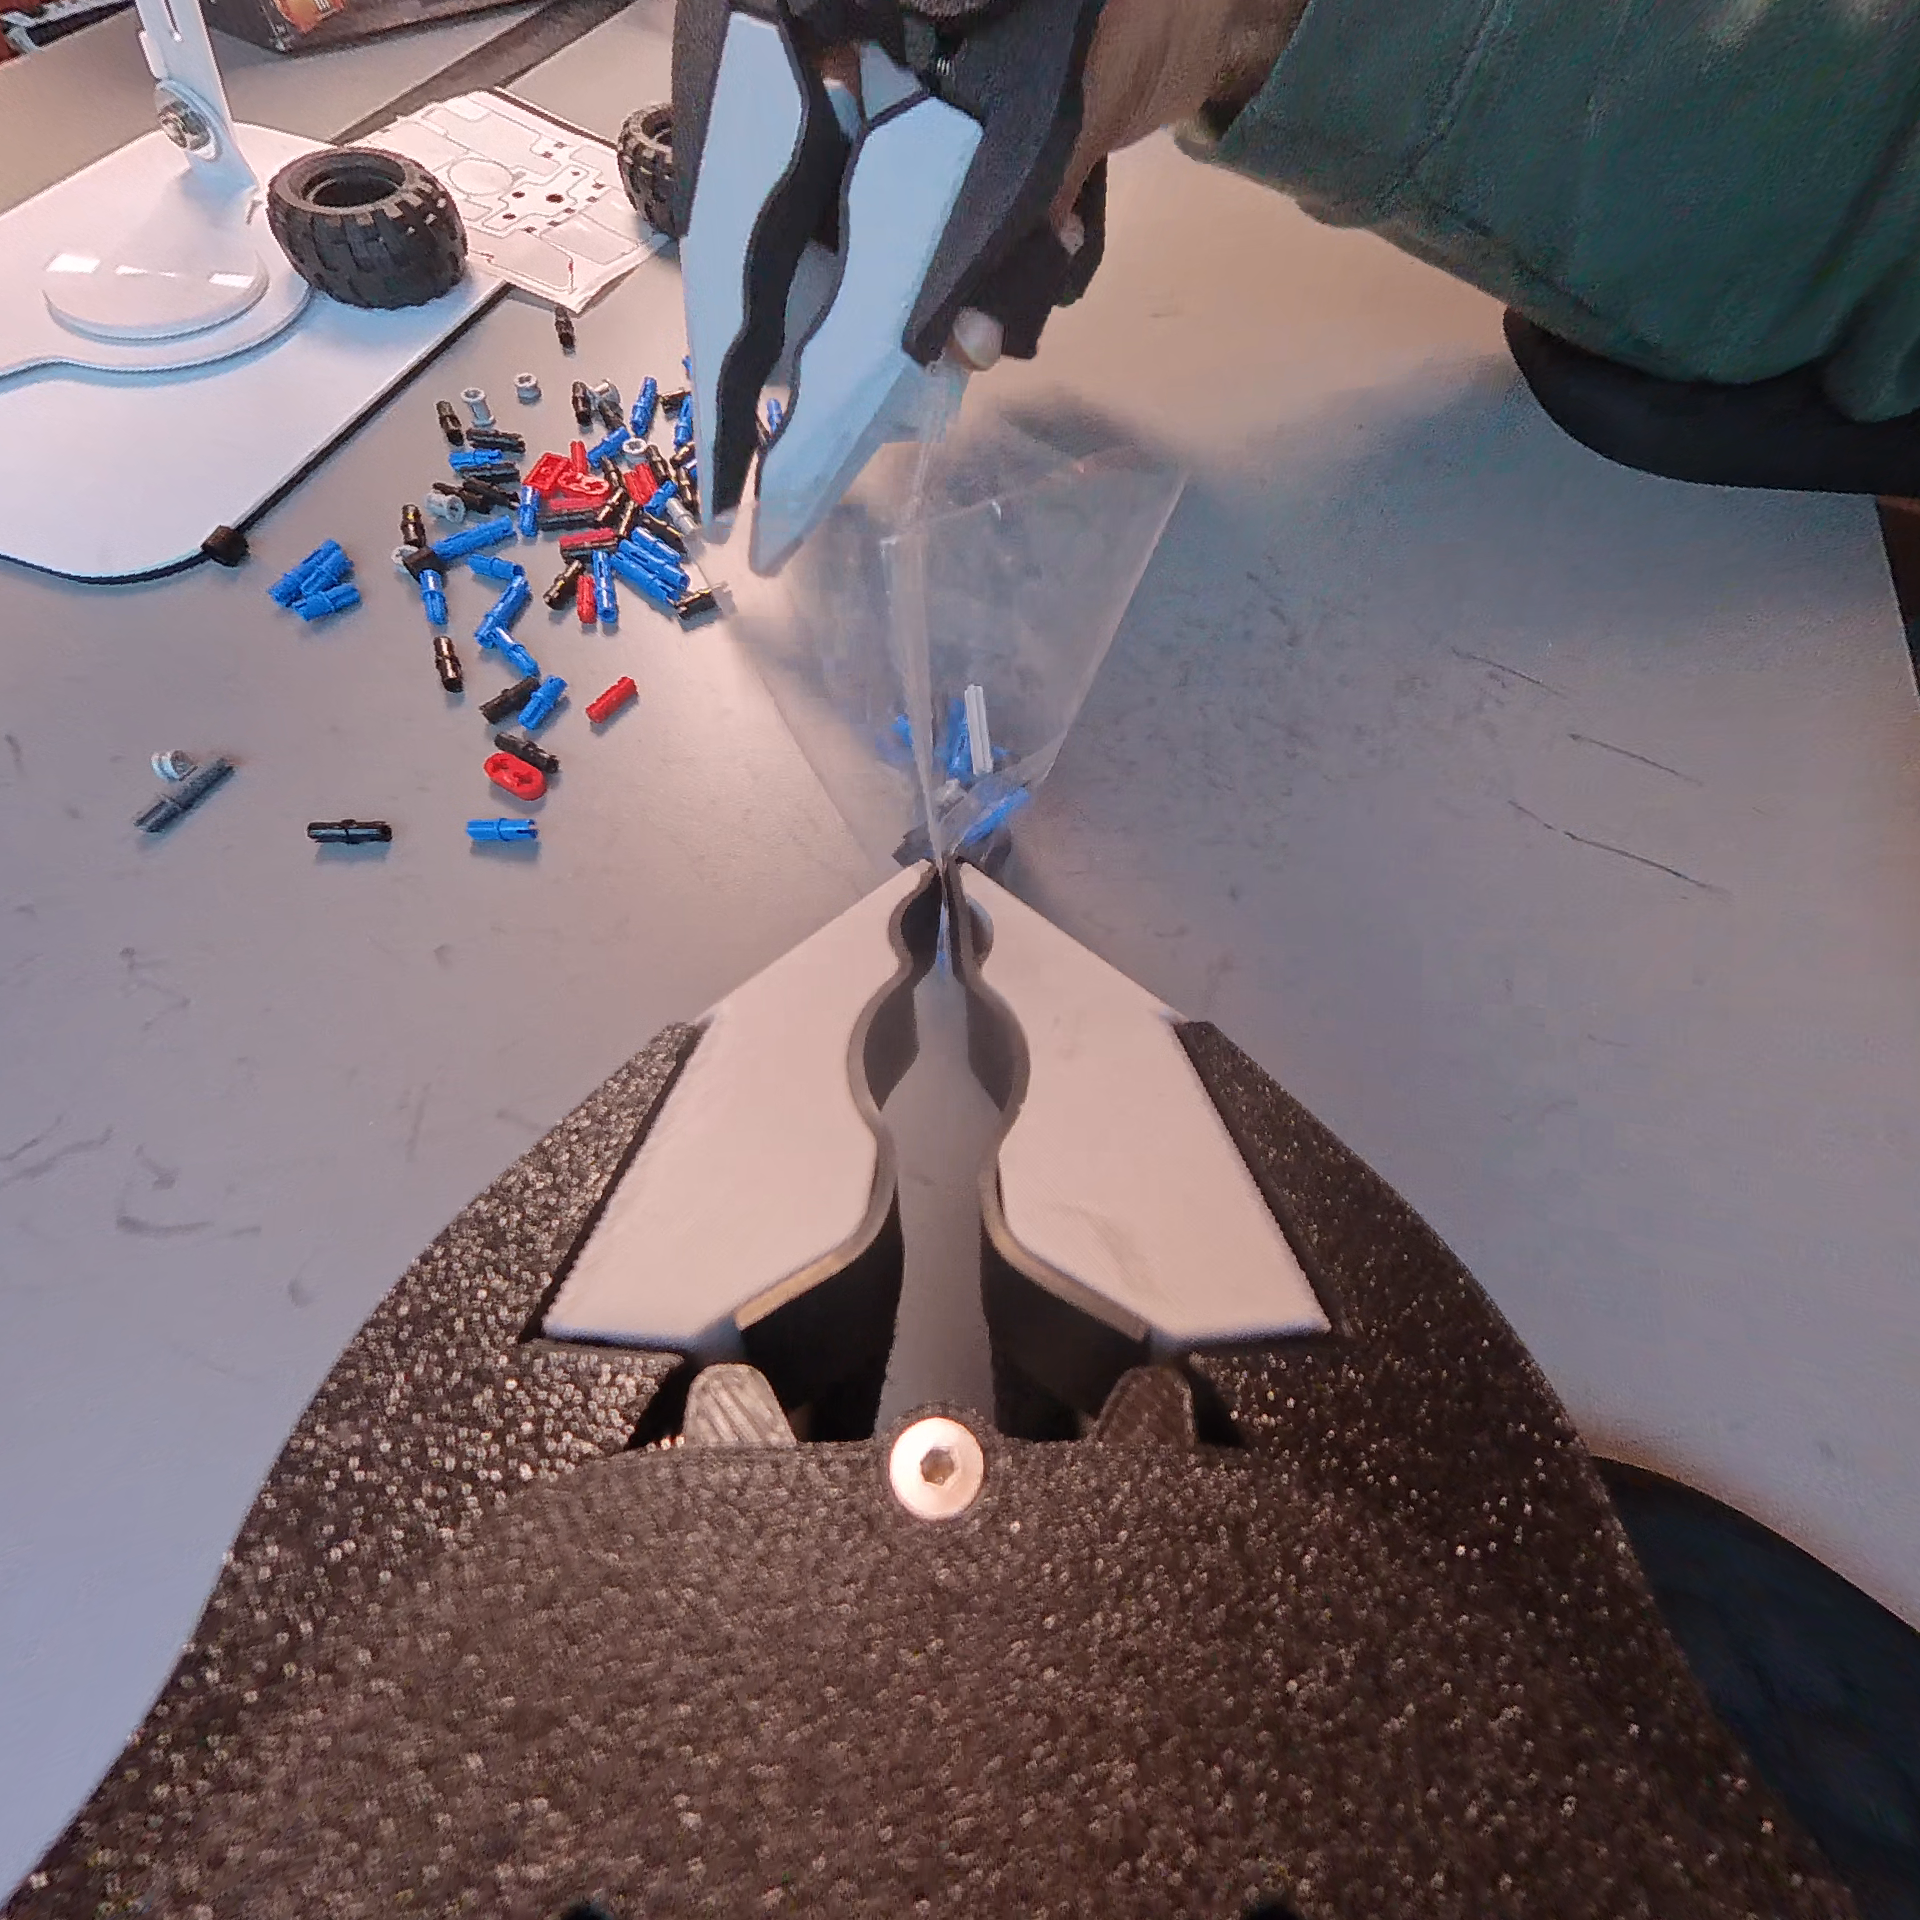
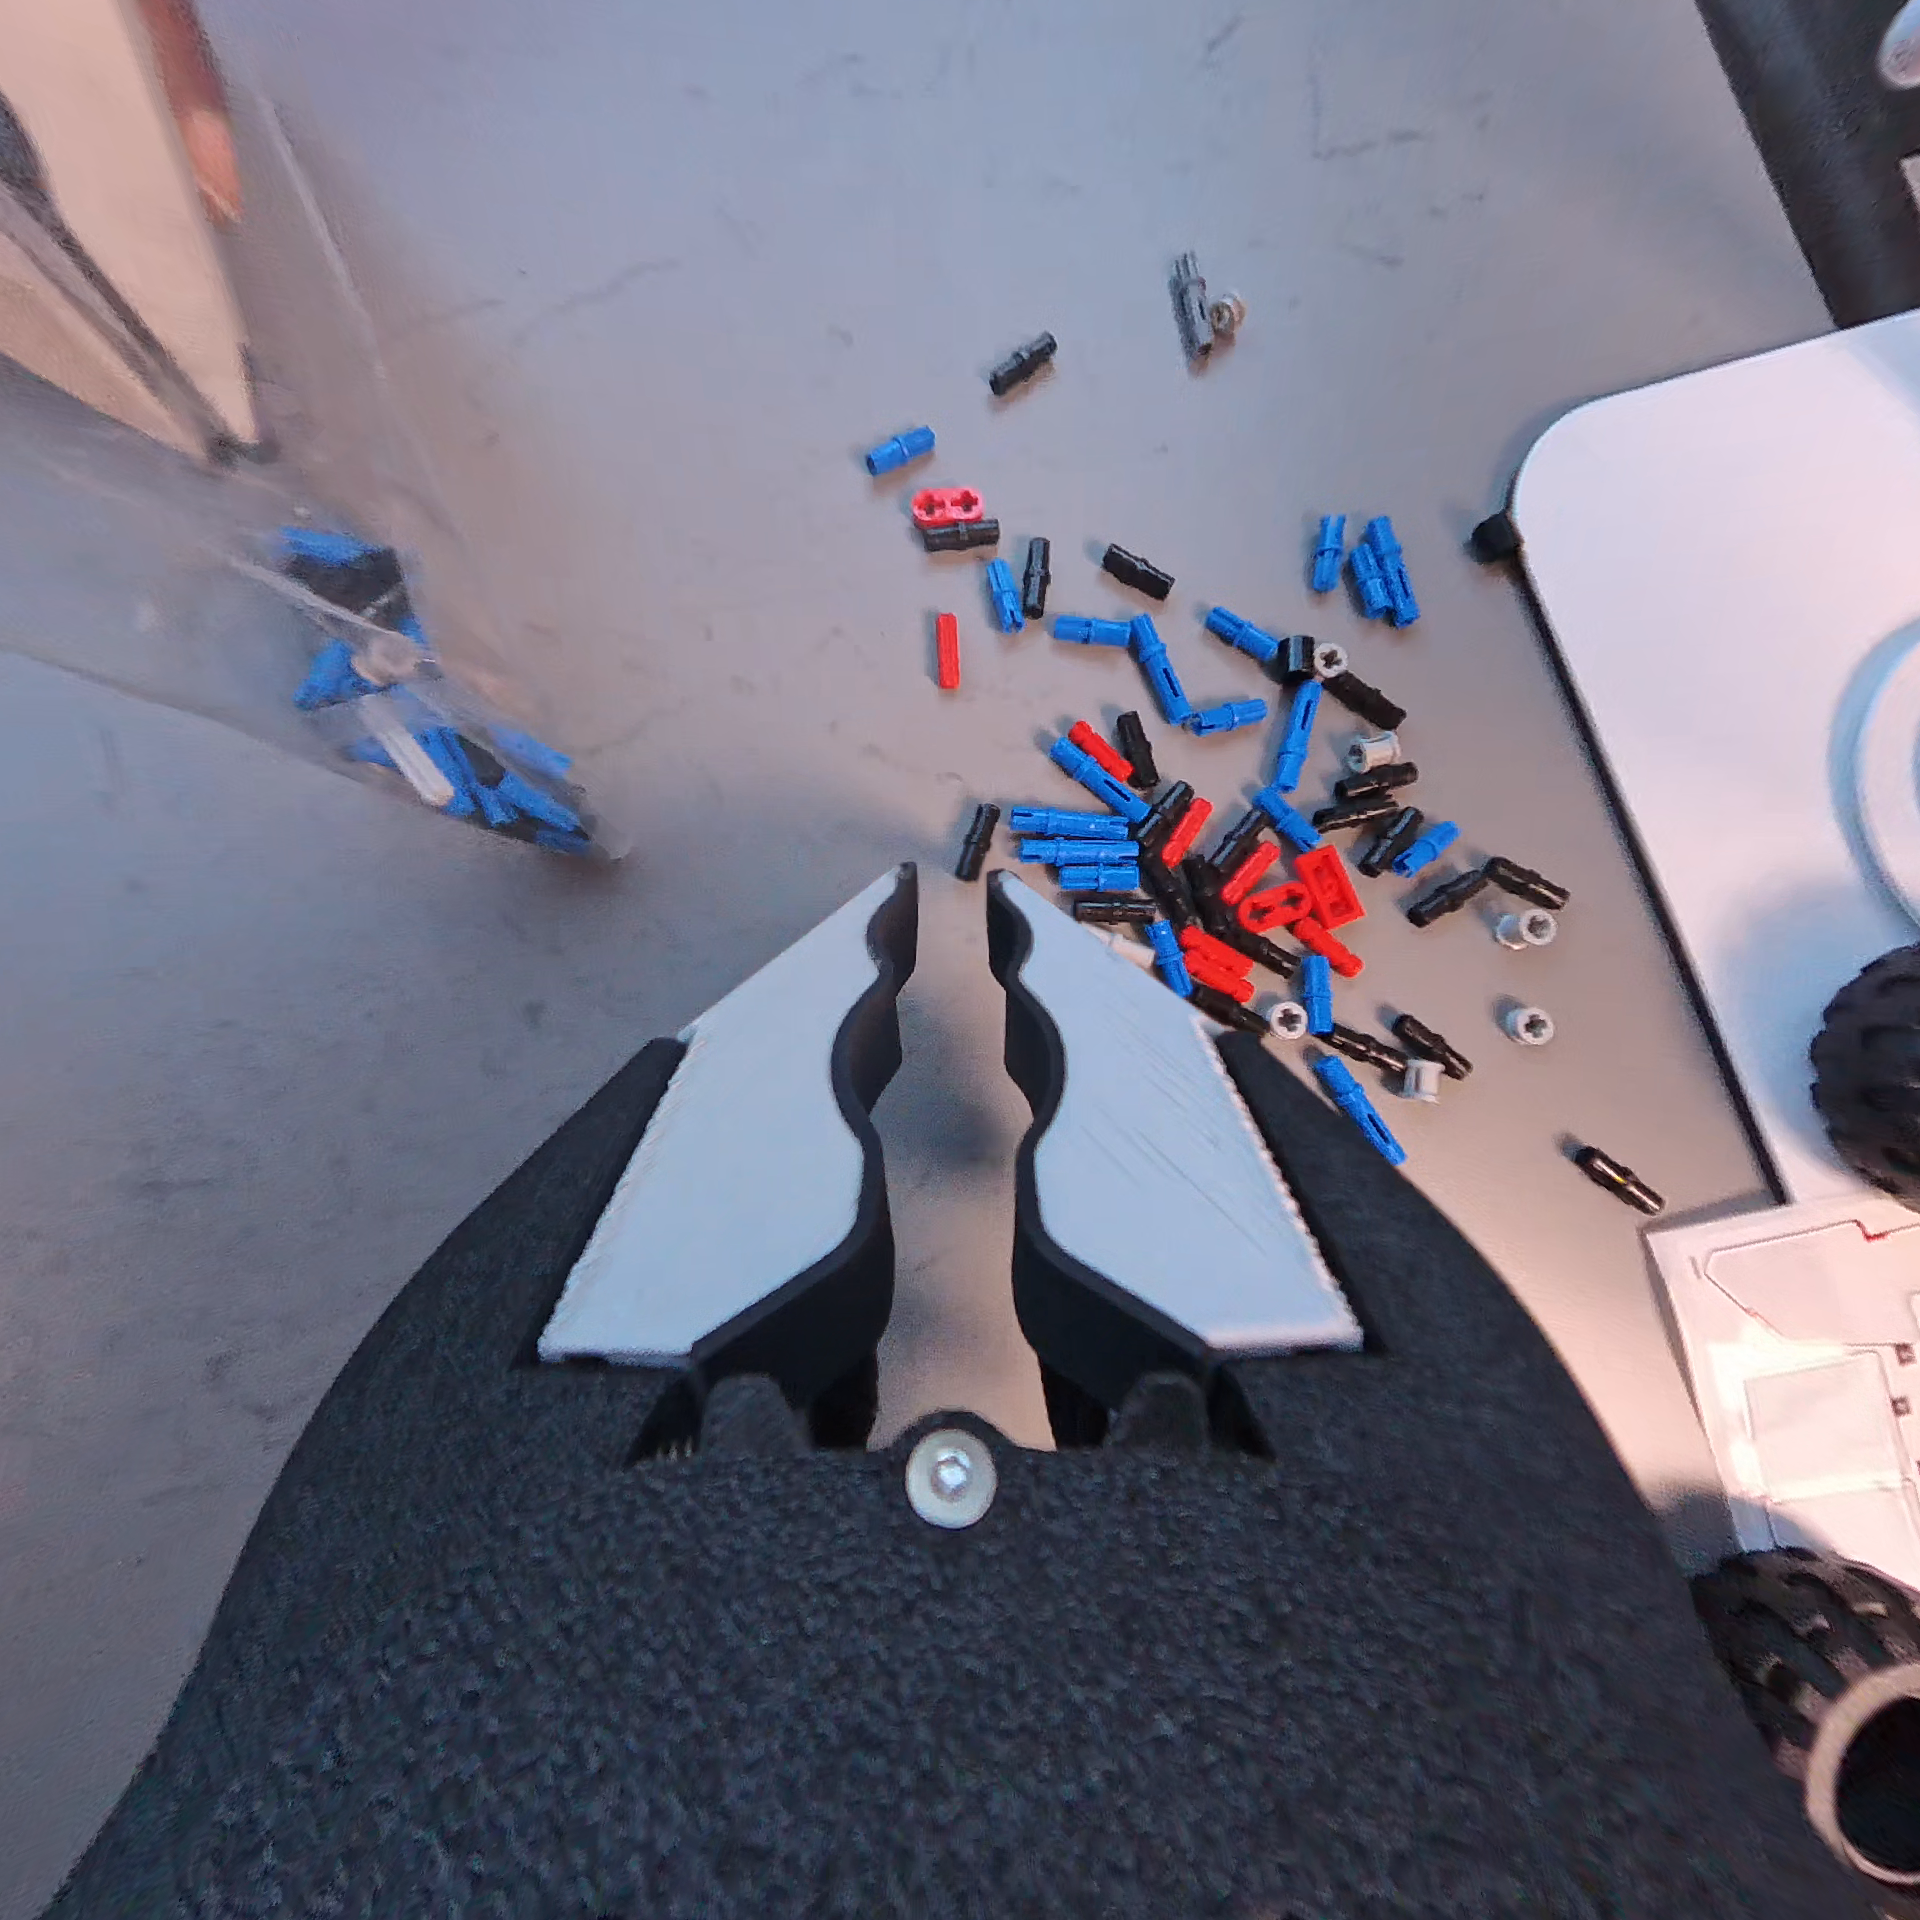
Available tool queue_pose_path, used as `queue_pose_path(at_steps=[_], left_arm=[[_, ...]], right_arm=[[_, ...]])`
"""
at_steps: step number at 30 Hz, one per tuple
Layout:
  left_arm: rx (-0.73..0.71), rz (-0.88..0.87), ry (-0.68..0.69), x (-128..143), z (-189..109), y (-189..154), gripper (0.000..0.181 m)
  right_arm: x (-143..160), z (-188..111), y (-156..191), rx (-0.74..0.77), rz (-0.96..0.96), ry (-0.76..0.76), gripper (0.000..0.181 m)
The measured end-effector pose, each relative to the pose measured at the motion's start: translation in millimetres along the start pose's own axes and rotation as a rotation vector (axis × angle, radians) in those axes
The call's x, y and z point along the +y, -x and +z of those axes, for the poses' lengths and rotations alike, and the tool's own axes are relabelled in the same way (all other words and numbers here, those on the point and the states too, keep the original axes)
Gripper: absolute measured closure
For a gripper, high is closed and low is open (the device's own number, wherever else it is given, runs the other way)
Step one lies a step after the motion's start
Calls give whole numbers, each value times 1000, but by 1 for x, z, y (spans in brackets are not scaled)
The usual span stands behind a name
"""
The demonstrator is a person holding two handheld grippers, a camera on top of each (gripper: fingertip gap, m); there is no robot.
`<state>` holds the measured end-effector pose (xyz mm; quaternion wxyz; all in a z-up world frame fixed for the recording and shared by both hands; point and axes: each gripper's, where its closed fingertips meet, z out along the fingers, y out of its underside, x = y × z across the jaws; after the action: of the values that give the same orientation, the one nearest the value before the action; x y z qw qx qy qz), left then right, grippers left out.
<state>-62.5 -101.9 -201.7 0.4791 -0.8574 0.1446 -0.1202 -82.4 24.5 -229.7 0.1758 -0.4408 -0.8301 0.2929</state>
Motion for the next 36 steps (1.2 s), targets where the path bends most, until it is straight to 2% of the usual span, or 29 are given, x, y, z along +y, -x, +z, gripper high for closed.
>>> queue_pose_path(at_steps=[4,6,11,14,17,20,21,23,26,30,32,36], left_arm=[[1,0,0,0,0,0,181],[2,0,0,0,0,0,181],[1,0,1,0,0,0,181],[1,-1,1,0,0,0,181],[3,-5,2,1,1,0,181],[3,-4,4,1,1,0,181],[3,-4,5,1,1,0,181],[2,-3,6,1,1,0,181],[1,-2,6,1,1,0,181],[1,-6,5,2,2,0,181],[-1,-4,5,2,3,0,181],[-14,11,2,0,5,0,181]], right_arm=[[2,12,-1,12,-2,27,172],[0,14,-3,14,14,27,178],[-4,11,-1,3,-8,6,178],[-40,-14,17,-63,-43,-165,178],[-81,-51,56,-194,-145,-368,178],[-93,-61,86,-269,-211,-407,177],[-93,-59,89,-263,-227,-400,170],[-92,-58,85,-253,-232,-394,160],[-83,-64,53,-200,-146,-395,163],[-16,-38,-13,2,-82,-143,163],[7,-24,-25,27,-36,-73,162],[13,-9,-29,42,-34,-25,162]])
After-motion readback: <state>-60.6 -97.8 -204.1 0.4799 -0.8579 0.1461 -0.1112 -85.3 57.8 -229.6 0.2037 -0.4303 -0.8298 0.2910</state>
